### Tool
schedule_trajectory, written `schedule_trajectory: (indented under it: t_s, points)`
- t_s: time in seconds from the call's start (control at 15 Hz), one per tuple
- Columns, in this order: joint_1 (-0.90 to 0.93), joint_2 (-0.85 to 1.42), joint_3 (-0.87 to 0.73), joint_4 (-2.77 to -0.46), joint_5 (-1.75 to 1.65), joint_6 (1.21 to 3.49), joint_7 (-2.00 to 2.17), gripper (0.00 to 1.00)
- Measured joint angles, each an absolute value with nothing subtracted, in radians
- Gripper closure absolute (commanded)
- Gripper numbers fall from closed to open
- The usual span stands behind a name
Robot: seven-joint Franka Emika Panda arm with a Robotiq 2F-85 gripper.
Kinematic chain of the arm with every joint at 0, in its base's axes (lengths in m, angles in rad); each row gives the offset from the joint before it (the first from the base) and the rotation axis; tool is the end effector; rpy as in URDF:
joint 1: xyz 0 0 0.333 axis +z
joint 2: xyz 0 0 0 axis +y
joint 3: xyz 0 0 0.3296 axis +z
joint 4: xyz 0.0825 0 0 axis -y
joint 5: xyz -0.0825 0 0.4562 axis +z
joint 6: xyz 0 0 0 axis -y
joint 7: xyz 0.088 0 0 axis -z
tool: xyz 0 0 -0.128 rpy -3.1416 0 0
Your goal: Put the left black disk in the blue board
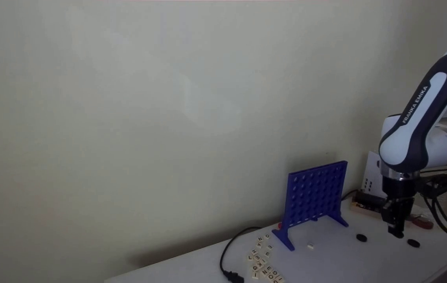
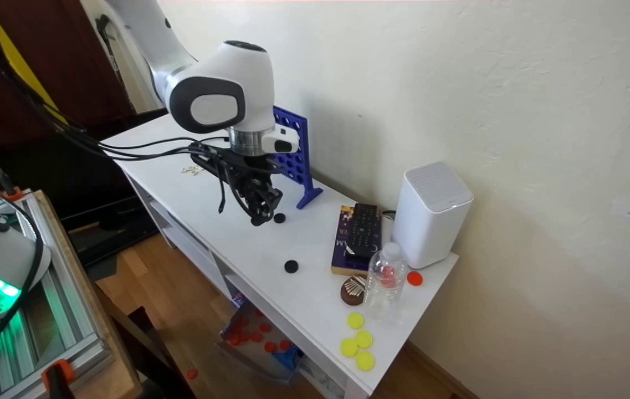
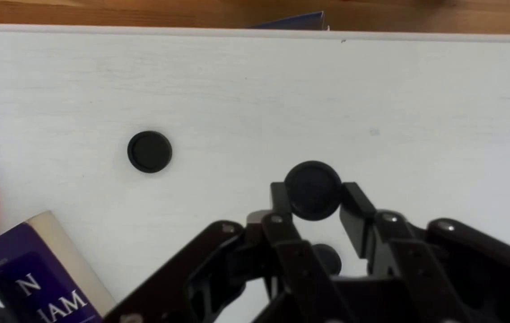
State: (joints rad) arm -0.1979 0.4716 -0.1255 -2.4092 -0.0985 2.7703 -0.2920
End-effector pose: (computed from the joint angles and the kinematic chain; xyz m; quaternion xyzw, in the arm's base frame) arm 0.4670 -0.1637 0.0345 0.9969 0.0363 -0.0654 0.0255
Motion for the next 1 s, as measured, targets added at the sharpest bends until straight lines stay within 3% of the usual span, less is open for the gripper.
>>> schedule_trajectory:
  t_s: [0.47, 1.0]
  points:
    - [-0.318, 0.271, -0.033, -2.633, -0.079, 3.103, -0.363, 0.91]
    - [-0.740, 0.194, 0.418, -2.744, -0.123, 3.373, -0.353, 0.91]
